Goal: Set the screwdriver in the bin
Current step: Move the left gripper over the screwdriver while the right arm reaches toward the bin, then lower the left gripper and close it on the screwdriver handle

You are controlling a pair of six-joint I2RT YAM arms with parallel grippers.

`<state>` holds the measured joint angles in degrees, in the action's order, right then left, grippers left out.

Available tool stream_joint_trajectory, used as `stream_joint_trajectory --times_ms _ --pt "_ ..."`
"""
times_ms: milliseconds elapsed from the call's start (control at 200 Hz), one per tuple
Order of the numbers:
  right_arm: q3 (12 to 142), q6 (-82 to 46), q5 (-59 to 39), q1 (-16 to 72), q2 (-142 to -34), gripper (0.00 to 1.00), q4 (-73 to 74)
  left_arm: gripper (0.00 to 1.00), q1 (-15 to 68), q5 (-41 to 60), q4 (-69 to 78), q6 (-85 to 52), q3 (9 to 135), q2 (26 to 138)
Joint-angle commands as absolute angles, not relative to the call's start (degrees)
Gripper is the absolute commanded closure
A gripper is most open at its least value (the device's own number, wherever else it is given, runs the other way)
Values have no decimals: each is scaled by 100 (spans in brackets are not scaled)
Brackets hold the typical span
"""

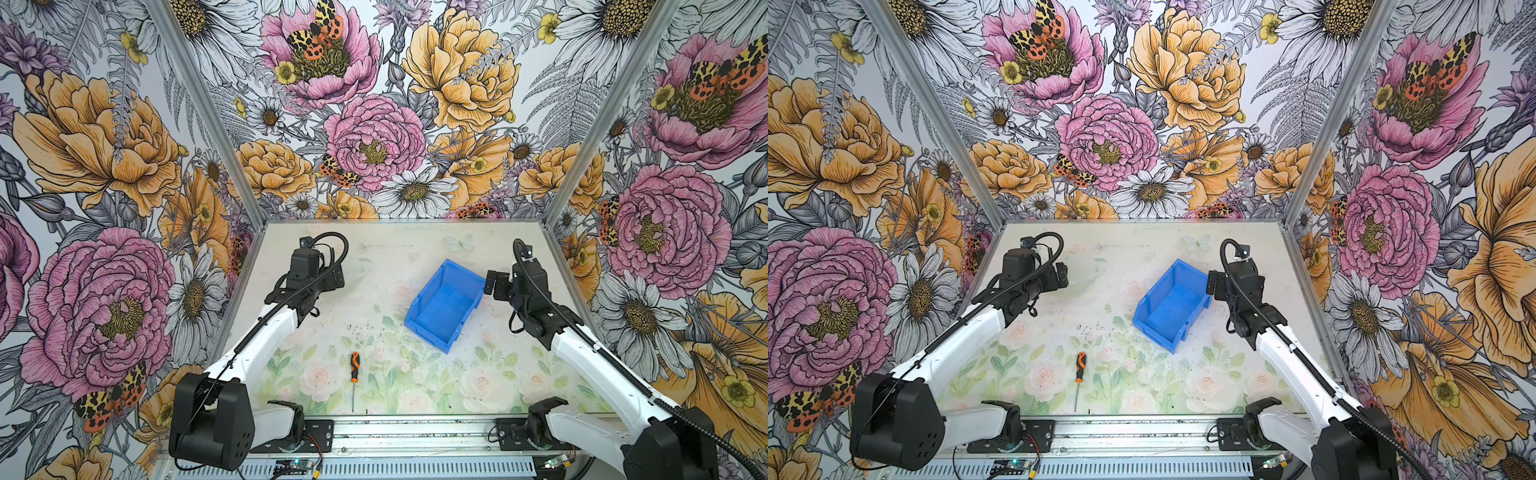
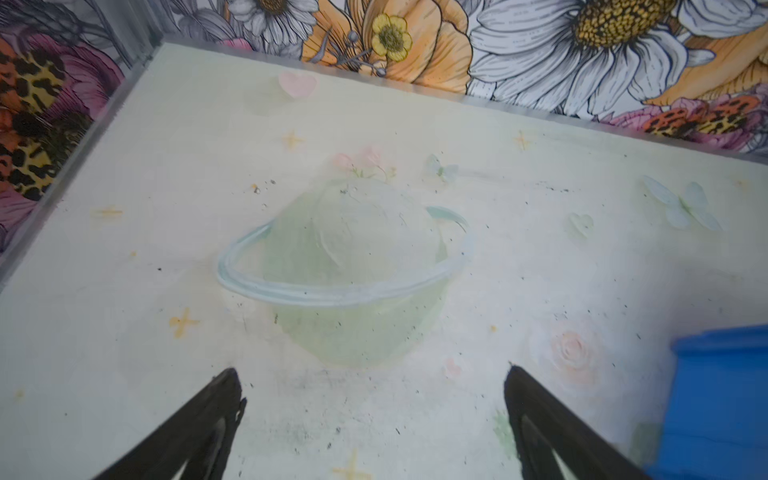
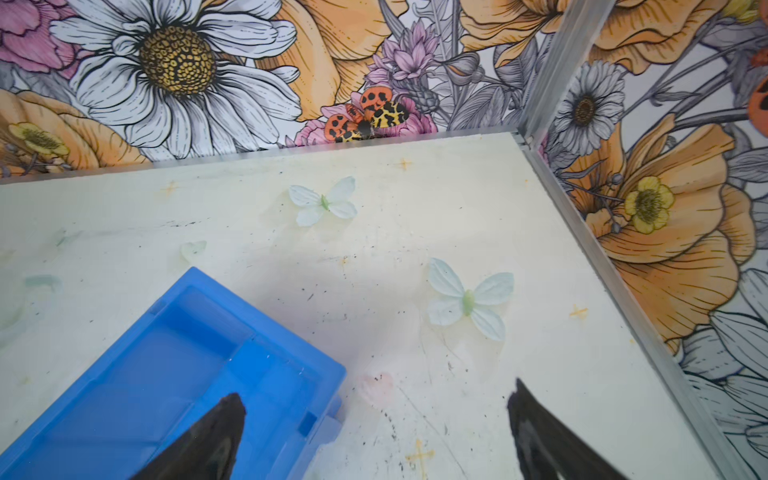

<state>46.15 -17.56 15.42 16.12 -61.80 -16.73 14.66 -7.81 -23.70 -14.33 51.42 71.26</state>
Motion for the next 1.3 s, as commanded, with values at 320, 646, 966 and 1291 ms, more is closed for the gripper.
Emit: stream_joint_trajectory --times_ms 320,646,966,1291 --pt "5401 -1490 152 1819 -6547 1 -2075 1 3041 -479 -4945 -2888 5541 6903" --pt "5415 -1326 -291 1915 -6376 0 -2412 1 3567 -400 -4963 -4113 4639 6675" --pt "5270 -1115 -411 2327 -6026 0 -2548 3 4060 -613 -4949 -4661 3783 6297" --pt "5473 -1132 -386 2382 -6296 0 -2527 18 4147 -365 -4584 -4670 3543 6569"
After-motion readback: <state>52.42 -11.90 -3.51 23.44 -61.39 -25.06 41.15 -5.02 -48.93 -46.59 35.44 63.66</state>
